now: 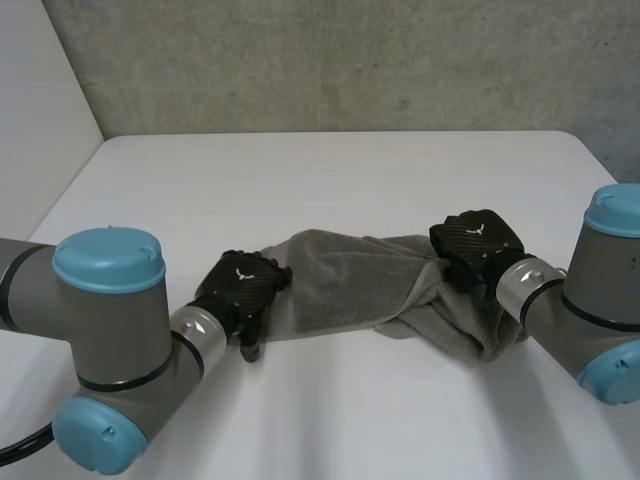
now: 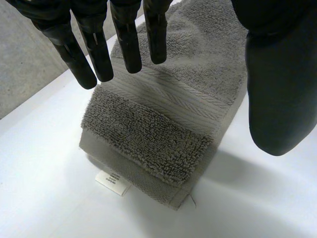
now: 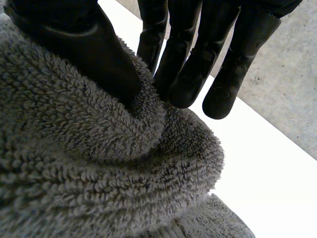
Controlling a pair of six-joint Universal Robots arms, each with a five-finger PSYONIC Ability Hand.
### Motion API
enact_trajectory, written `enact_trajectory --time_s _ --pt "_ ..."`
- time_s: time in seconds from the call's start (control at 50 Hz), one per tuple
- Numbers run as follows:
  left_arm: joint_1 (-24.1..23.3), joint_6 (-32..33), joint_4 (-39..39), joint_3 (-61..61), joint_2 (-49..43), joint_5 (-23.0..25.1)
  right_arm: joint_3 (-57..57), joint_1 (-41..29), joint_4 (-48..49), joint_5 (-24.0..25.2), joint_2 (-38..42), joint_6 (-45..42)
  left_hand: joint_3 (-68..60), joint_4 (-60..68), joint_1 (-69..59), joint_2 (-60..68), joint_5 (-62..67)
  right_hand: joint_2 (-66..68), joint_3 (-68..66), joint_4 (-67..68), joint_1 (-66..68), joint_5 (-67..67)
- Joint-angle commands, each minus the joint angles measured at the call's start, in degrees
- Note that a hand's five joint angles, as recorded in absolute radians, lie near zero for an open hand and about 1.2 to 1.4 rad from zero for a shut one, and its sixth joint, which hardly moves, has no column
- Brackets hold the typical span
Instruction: Fold the towel.
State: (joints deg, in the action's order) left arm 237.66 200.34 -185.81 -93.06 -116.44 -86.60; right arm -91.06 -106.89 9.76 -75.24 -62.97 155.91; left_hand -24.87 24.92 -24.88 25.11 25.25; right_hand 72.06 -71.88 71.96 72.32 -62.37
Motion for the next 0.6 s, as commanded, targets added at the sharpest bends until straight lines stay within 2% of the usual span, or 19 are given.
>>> enact_trajectory --time_s 0.02,0.16,0.3,0.6 --pt "0.26 -0.12 -2.8 -0.81 -0.01 0.02 -0.09 0.01 -0.09 0.0 -0.04 0.0 1.87 -1.92 1.88 -2.11 -12.25 -0.41 0.24 -0.31 -0.67 0.72" --pt "0.52 1.46 -4.48 -0.11 -1.07 0.02 -0.17 -0.08 -0.09 0.0 -0.13 -0.08 1.87 -1.92 1.88 -2.11 -12.25 -0.41 0.24 -0.31 -0.67 0.72" --pt "0.87 6.46 -5.18 0.6 -3.35 0.11 -0.26 -0.25 -0.09 0.0 -0.13 -0.08 2.03 -2.09 2.04 -2.28 -12.41 -0.58 0.4 -0.48 -0.84 0.89" --pt "1.4 6.82 -4.83 2.62 -5.64 0.29 -0.26 -0.34 0.0 0.0 -0.13 -0.08 3.21 -3.27 3.22 -3.46 -13.59 -0.58 0.4 -0.48 -0.84 0.89"
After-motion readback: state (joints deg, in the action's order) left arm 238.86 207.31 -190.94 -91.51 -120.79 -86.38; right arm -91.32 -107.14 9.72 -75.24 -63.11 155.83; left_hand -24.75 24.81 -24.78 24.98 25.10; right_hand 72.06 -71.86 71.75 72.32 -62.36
